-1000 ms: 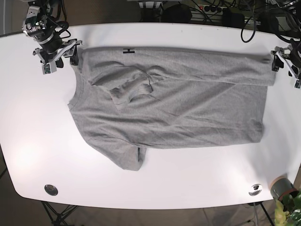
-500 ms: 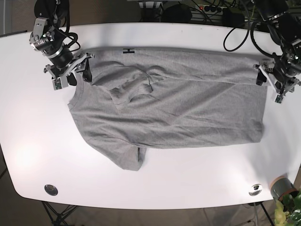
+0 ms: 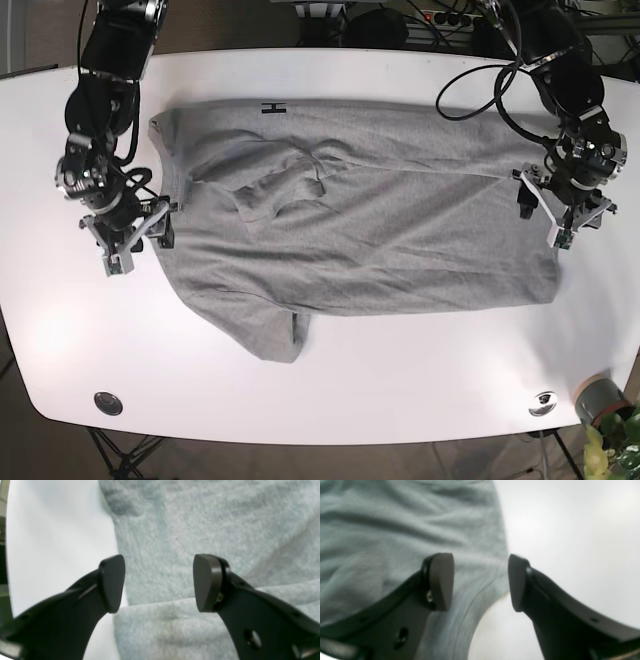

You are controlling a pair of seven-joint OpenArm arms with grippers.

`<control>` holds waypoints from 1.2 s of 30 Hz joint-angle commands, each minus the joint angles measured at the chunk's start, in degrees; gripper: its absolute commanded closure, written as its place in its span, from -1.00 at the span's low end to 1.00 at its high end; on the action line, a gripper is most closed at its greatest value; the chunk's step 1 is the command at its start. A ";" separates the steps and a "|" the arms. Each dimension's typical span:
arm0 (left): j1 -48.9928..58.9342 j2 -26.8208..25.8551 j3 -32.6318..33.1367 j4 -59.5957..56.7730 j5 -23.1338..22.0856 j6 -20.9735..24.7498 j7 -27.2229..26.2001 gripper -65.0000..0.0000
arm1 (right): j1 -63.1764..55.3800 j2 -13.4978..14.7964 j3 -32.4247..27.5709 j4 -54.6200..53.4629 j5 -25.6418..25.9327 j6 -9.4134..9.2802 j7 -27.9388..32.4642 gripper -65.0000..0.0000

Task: Fold the T-shirt properly
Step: 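Move both grippers to the shirt hem corners and grasp them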

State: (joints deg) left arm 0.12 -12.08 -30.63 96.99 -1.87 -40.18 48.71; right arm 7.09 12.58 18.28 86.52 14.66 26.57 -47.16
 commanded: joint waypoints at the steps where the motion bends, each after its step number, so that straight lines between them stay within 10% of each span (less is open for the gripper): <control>1: -1.04 -0.36 -0.18 1.08 -0.81 0.18 -3.30 -0.24 | 6.23 0.83 -0.57 -5.51 -1.51 0.73 3.07 -0.02; 20: -0.08 -0.36 -4.22 0.28 -0.99 0.18 -3.57 -0.24 | 30.67 0.74 -0.74 -50.26 -17.95 4.07 27.42 -0.02; 36: -0.52 -2.03 -4.93 -1.47 -0.72 0.18 -3.39 -0.25 | 30.05 -3.13 -1.54 -57.11 -19.36 3.19 32.17 -0.01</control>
State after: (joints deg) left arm 0.82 -12.75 -35.38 94.80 -2.13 -40.14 46.63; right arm 35.99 9.91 17.47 29.02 -4.62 29.87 -14.11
